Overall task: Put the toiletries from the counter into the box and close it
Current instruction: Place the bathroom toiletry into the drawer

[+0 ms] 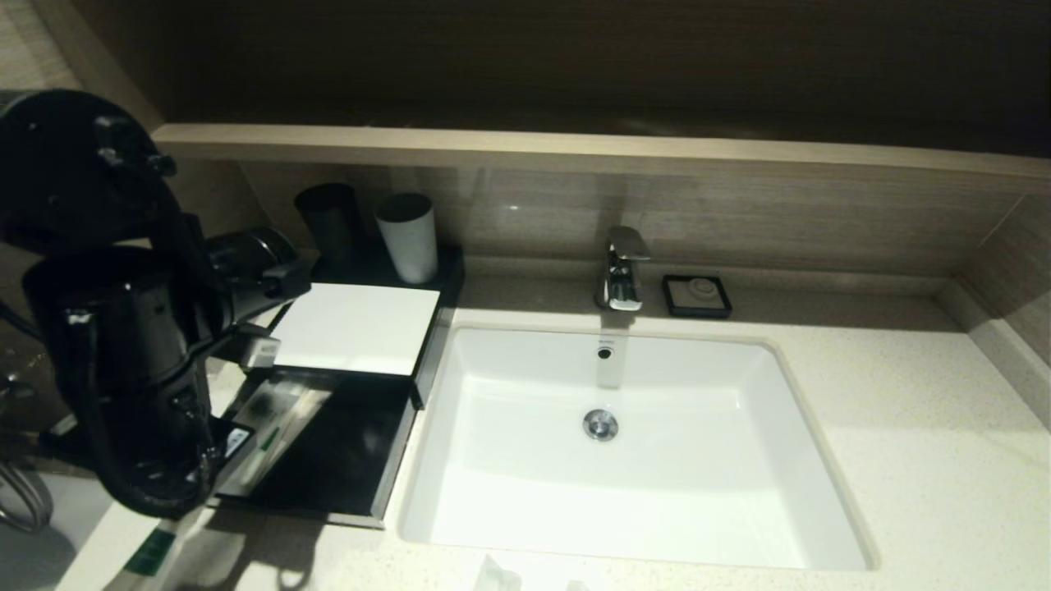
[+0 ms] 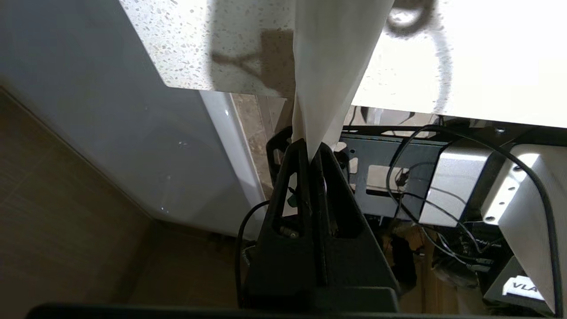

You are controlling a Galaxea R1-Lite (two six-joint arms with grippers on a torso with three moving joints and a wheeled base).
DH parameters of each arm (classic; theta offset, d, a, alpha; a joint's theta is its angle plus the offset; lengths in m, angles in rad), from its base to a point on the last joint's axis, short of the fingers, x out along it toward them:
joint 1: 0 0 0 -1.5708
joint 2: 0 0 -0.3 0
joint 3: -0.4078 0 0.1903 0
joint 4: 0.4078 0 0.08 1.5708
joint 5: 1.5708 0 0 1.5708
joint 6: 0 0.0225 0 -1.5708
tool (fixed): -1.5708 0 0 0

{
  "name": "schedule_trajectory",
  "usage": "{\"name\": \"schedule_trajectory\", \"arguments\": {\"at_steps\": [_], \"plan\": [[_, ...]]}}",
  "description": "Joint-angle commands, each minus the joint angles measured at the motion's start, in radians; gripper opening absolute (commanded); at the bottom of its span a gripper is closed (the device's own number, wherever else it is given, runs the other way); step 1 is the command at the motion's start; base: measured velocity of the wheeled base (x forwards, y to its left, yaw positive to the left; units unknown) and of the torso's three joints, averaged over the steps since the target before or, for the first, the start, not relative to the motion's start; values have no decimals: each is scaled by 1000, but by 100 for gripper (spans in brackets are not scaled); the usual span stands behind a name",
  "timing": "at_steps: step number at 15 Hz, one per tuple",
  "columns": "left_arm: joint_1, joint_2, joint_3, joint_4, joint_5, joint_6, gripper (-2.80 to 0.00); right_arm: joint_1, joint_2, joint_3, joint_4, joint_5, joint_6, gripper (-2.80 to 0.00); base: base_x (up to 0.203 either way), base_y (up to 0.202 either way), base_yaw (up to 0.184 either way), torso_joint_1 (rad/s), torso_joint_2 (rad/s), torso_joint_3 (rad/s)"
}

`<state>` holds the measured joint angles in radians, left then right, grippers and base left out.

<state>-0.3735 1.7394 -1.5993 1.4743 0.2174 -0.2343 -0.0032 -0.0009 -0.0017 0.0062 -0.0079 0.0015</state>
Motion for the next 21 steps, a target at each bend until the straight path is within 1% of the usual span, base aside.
{"name": "schedule_trajectory", "arguments": {"at_steps": [1,6,9,14,17,21], "plan": [[17,29,-16,17,2,13,-280,0,-1,0,0,0,0,-280,0,0,0,0,0,0],[31,59,-18,18,-9,34,-280,0,-1,0,1,0,0,-280,0,0,0,0,0,0],[45,86,-23,44,-9,48,-280,0,-1,0,0,0,0,-280,0,0,0,0,0,0],[55,124,-37,56,-10,50,-280,0,-1,0,0,0,0,-280,0,0,0,0,0,0],[58,137,-45,56,-35,52,-280,0,-1,0,0,0,0,-280,0,0,0,0,0,0],[65,171,-67,56,-35,53,-280,0,-1,0,0,0,0,-280,0,0,0,0,0,0]]}}
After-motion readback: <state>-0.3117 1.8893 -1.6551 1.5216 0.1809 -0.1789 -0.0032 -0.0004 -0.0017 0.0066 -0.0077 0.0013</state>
